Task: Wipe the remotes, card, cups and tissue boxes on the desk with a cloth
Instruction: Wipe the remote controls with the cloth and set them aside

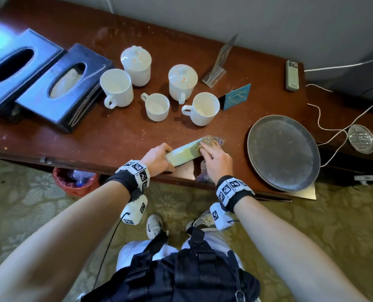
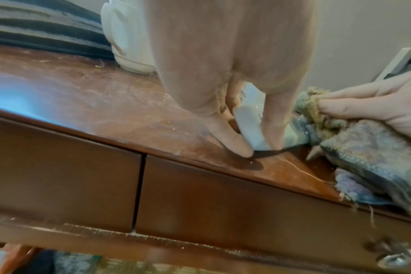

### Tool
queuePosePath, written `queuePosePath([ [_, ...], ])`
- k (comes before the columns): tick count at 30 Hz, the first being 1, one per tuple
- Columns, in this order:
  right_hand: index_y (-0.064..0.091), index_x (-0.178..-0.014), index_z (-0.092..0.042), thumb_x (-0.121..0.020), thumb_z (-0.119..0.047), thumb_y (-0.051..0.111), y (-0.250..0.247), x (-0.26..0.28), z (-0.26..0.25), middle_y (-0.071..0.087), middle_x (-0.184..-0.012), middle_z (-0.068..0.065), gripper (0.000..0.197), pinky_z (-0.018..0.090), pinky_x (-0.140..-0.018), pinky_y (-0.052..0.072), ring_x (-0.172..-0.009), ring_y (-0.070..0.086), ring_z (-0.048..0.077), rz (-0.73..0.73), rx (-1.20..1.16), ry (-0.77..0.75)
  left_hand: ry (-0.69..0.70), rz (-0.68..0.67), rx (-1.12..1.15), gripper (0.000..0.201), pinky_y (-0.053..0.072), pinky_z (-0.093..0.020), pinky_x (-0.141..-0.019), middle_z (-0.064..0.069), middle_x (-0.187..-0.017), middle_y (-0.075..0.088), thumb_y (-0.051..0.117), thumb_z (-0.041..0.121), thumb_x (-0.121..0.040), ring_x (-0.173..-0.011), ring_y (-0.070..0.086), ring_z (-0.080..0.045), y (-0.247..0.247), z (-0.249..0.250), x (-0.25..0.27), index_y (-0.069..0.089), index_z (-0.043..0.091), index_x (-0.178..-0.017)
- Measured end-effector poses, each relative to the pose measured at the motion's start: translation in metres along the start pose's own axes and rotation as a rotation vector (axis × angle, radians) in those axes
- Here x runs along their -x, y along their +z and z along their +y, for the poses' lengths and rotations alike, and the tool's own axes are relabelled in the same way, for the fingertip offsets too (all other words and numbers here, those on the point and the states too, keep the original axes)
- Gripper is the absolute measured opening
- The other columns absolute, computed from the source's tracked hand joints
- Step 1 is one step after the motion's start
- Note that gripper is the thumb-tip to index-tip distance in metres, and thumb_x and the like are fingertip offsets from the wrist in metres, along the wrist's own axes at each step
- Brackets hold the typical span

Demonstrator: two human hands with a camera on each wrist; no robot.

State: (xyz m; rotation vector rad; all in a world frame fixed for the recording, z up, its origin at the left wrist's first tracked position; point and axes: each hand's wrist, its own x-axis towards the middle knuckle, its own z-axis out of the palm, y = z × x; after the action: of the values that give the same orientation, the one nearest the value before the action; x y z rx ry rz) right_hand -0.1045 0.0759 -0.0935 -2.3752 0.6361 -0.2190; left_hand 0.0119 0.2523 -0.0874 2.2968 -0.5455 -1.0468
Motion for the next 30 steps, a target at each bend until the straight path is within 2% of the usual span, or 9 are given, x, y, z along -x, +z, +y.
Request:
queuePosePath([
  [2, 0.069, -0.121, -0.018, -0.096, -0.019, 0.061, -0.009, -0.003, 0.001, 0.061, -0.133, 0.006, 0.027, 0.015, -0.110, 0.025, -0.132, 0.050, 0.020, 0.052, -0.043, 0.025, 0.040, 0.004, -0.020, 0.057, 0.048, -0.035, -0.085, -0.004, -0.118, 0.056, 0.080, 0.015, -0.079, -0.101, 0.055, -0.022, 0.000, 0.003, 0.001, 0.048, 0.015, -0.126],
  [8, 0.070, -0.120, -0.021, -0.095, -0.021, 0.062, -0.007, -0.011, -0.008, 0.063, -0.132, 0.004, 0.026, 0.020, -0.111, 0.031, -0.133, 0.049, 0.019, 0.111, -0.121, 0.079, 0.101, 0.064, 0.085, 0.041, 0.050, -0.032, -0.084, -0.002, -0.112, 0.063, 0.077, 0.010, -0.082, -0.097, 0.061, -0.020, 0.003, 0.003, 0.004, 0.055, 0.020, -0.114],
  [11, 0.071, -0.118, -0.024, -0.094, -0.023, 0.063, 0.009, 0.000, -0.021, 0.051, -0.143, 0.011, 0.025, 0.028, -0.115, 0.028, -0.139, 0.041, 0.022, 0.007, -0.071, 0.027, 0.098, 0.096, 0.167, 0.038, 0.047, -0.018, -0.069, 0.002, -0.096, 0.064, 0.079, 0.008, -0.079, -0.082, 0.060, -0.014, 0.007, 0.000, 0.005, 0.057, 0.020, -0.108],
  [14, 0.074, -0.114, -0.020, -0.091, -0.020, 0.066, 0.022, 0.015, -0.032, 0.054, -0.140, 0.016, 0.024, 0.041, -0.113, 0.036, -0.134, 0.048, 0.029, -0.054, -0.002, -0.140, 0.112, 0.126, 0.197, 0.036, 0.039, -0.009, -0.056, 0.008, -0.082, 0.060, 0.081, 0.009, -0.078, -0.068, 0.054, -0.003, 0.009, -0.003, 0.006, 0.058, 0.018, -0.105],
  [16, 0.074, -0.113, -0.019, -0.091, -0.020, 0.066, 0.022, 0.013, -0.028, 0.058, -0.135, 0.017, 0.023, 0.044, -0.107, 0.041, -0.128, 0.053, 0.032, -0.024, 0.083, -0.209, 0.107, 0.136, 0.213, 0.035, 0.038, -0.009, -0.054, 0.009, -0.079, 0.060, 0.081, 0.009, -0.079, -0.066, 0.054, -0.002, 0.009, -0.004, 0.007, 0.059, 0.018, -0.104],
  [20, 0.073, -0.117, -0.019, -0.096, -0.020, 0.060, -0.002, -0.009, -0.015, 0.056, -0.138, 0.016, 0.024, 0.039, -0.105, 0.039, -0.133, 0.047, 0.033, 0.094, 0.090, 0.013, 0.094, 0.139, 0.240, 0.033, 0.040, -0.017, -0.059, 0.008, -0.083, 0.061, 0.080, 0.008, -0.078, -0.071, 0.055, -0.005, 0.010, -0.004, 0.007, 0.060, 0.020, -0.102],
  [22, 0.073, -0.116, -0.016, -0.098, -0.019, 0.057, -0.005, -0.016, -0.015, 0.058, -0.136, 0.016, 0.024, 0.041, -0.104, 0.038, -0.134, 0.045, 0.035, 0.118, 0.098, 0.066, 0.091, 0.136, 0.250, 0.032, 0.043, -0.020, -0.061, 0.008, -0.084, 0.062, 0.079, 0.008, -0.078, -0.073, 0.057, -0.008, 0.012, -0.004, 0.008, 0.060, 0.021, -0.101],
  [26, 0.075, -0.109, -0.014, -0.094, -0.018, 0.059, 0.019, -0.004, -0.029, 0.064, -0.126, 0.016, 0.023, 0.055, -0.109, 0.036, -0.130, 0.050, 0.035, 0.045, 0.144, -0.122, 0.093, 0.147, 0.236, 0.031, 0.046, -0.025, -0.061, 0.004, -0.083, 0.064, 0.079, 0.009, -0.078, -0.072, 0.059, -0.014, 0.014, -0.005, 0.009, 0.059, 0.021, -0.098],
  [30, 0.073, -0.114, -0.020, -0.095, -0.023, 0.058, 0.024, 0.005, -0.021, 0.063, -0.130, 0.013, 0.025, 0.047, -0.111, 0.036, -0.133, 0.049, 0.025, -0.035, 0.140, -0.245, 0.099, 0.146, 0.229, 0.033, 0.045, -0.023, -0.060, 0.006, -0.082, 0.062, 0.080, 0.009, -0.078, -0.070, 0.058, -0.012, 0.013, -0.003, 0.009, 0.056, 0.023, -0.097],
])
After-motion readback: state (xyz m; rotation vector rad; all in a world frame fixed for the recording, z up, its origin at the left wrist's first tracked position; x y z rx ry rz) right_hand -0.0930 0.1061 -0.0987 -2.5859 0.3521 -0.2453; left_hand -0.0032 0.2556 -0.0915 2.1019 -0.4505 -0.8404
